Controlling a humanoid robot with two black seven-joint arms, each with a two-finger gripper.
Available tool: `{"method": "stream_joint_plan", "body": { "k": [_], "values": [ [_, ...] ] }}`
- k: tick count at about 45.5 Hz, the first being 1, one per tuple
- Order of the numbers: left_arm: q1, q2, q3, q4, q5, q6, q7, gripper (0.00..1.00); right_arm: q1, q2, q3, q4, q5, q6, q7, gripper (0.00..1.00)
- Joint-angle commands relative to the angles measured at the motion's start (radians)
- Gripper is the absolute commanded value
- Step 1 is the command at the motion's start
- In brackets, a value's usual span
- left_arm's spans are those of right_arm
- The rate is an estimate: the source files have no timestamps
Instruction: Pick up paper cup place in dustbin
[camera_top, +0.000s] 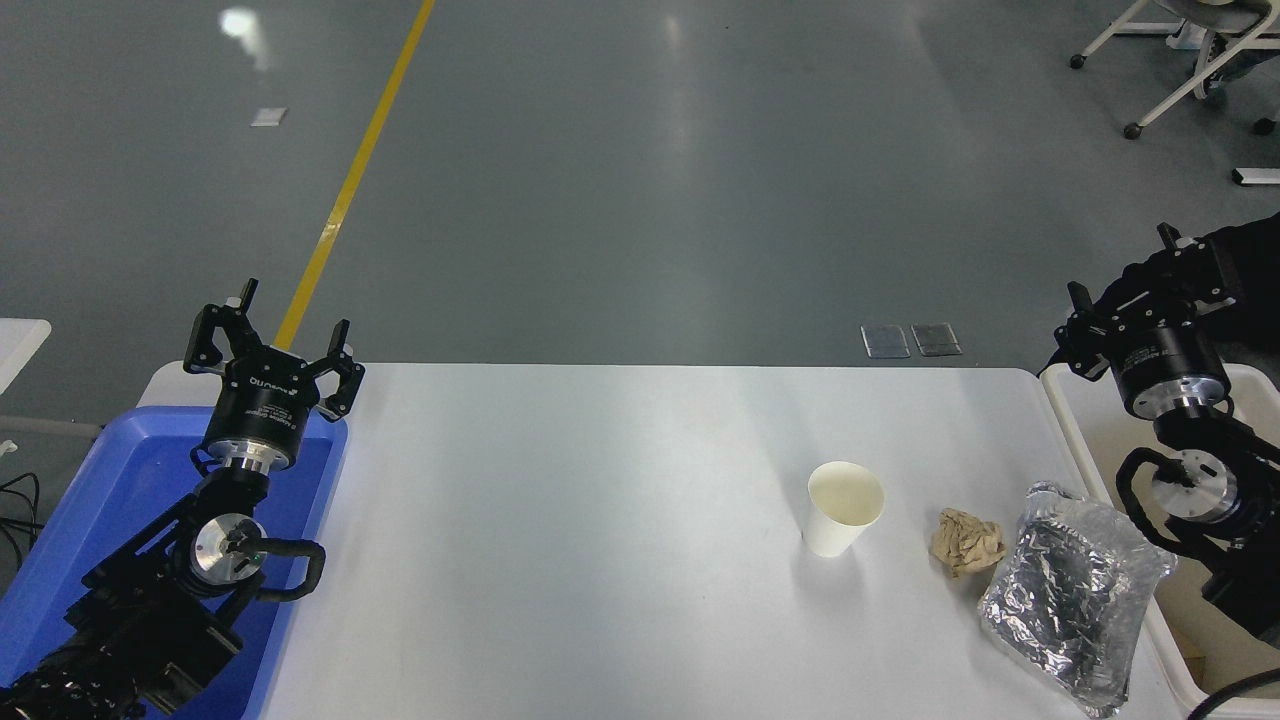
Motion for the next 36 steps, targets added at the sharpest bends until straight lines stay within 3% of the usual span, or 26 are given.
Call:
{"method": "stream_joint_plan", "body": {
  "k": [1, 36],
  "values": [
    [0.000, 0.000, 0.000, 0.000, 0.000, 0.000, 0.002, 0.98, -0.001, 0.003, -0.001, 0.000, 0.000, -0.002, 0.000, 1.00],
    [0.000, 0.001, 0.000, 0.000, 0.000, 0.000, 0.000, 0.98, -0.001, -0.001, -0.011, -0.001, -0.002, 0.000, 0.000, 1.00]
  ]
}}
